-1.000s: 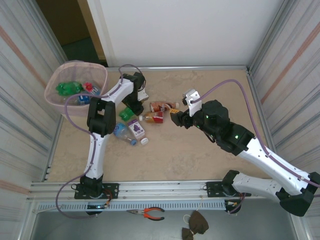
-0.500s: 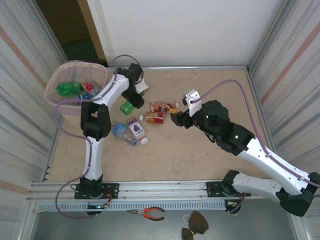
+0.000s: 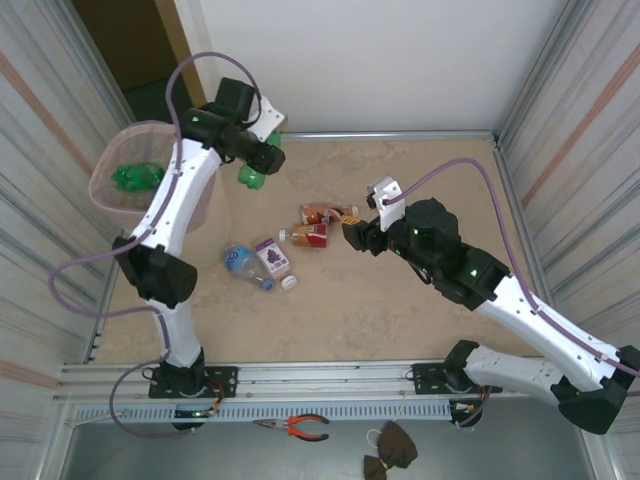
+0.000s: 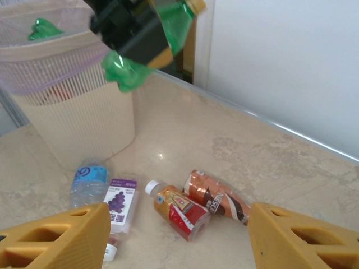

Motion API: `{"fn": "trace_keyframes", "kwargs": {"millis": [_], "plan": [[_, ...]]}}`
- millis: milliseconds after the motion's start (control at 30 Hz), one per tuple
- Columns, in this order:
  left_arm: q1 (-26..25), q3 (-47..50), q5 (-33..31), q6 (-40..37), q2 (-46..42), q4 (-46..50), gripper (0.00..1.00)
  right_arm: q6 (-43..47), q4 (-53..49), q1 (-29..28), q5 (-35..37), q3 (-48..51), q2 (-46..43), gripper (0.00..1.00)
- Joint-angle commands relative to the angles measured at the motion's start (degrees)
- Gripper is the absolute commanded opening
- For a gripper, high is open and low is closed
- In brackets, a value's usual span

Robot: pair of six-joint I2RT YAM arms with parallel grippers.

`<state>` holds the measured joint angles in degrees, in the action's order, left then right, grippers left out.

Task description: Put the plastic bottles in the bin

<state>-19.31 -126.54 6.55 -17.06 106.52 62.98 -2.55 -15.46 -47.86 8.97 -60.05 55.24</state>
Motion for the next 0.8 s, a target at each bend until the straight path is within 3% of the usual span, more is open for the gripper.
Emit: {"fn": "trace_keyframes", "kwargs": {"millis": [0,133,333,500,767], "plan": [[2.54,-1.72,5.15,5.18,-4.96,-1.68,0.55,0.18,1.35,0.56,-1.05,0.69,-1.23,0.66],[7.39,-0.98,9.60,10.69,-9.63,-3.24,0.55,0.22,1.64,1.14,-1.54,1.10,-1.34,0.66],[18.73,3.52,18.47,17.84,-15.38,-5.90,0.55,-0.17,2.81,2.49,-3.38,1.95,-1.11,0.66],[26.34,4.12,21.23,19.04,-15.61,-1.20,0.54,-0.37,3.59,3.64,-5.29,2.37,-0.43,0.66],[28.54,14.34,18.18,16.84,-16.63,1.91,0.54,-1.02,5.00,4.67,-7.37,3.24,0.35,0.66]]}}
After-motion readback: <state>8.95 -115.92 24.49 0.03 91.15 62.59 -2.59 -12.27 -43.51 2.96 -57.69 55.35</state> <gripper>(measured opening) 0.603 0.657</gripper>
